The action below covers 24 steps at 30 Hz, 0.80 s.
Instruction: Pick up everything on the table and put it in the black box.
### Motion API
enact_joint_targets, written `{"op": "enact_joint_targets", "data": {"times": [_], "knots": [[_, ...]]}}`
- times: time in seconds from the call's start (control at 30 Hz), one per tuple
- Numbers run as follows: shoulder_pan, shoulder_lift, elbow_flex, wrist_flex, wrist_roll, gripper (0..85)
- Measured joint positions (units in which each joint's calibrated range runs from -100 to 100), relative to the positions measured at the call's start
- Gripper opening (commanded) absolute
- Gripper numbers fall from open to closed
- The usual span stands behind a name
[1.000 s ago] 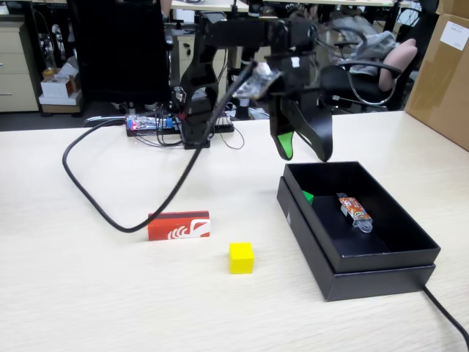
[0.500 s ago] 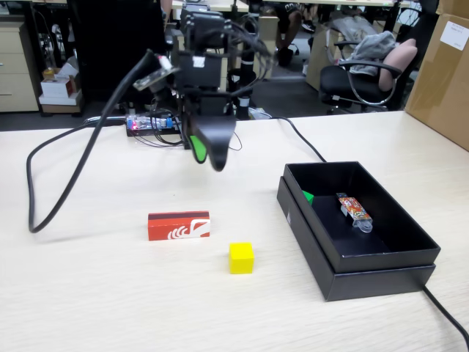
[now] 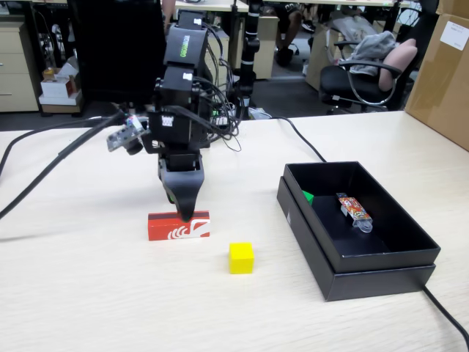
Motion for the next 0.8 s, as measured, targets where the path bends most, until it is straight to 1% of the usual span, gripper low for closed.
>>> {"op": "enact_joint_targets", "data": {"times": [0.17, 0.2, 0.27, 0.37, 0.4, 0.5, 0.53, 0.7, 0.77, 0.8], "knots": [[-0.05, 4.81, 2.01, 0.16, 0.05, 44.8], [-0.05, 5.45, 2.01, 0.49, 0.05, 42.3], [-0.1, 7.73, 2.01, 1.07, 0.0, 36.4], [-0.24, 10.51, 2.19, 1.07, 0.0, 24.9], [-0.29, 10.89, 2.19, 1.07, -0.05, 16.1], [-0.39, 11.53, 2.37, 1.56, -0.44, 5.5], [-0.44, 11.4, 2.37, 1.73, -0.49, 3.5], [-0.24, 11.27, 2.37, 0.66, -0.83, 3.5], [0.29, 10.26, 2.28, -3.12, -0.73, 3.5], [1.12, 8.61, 2.28, -8.31, -0.44, 3.5]]}}
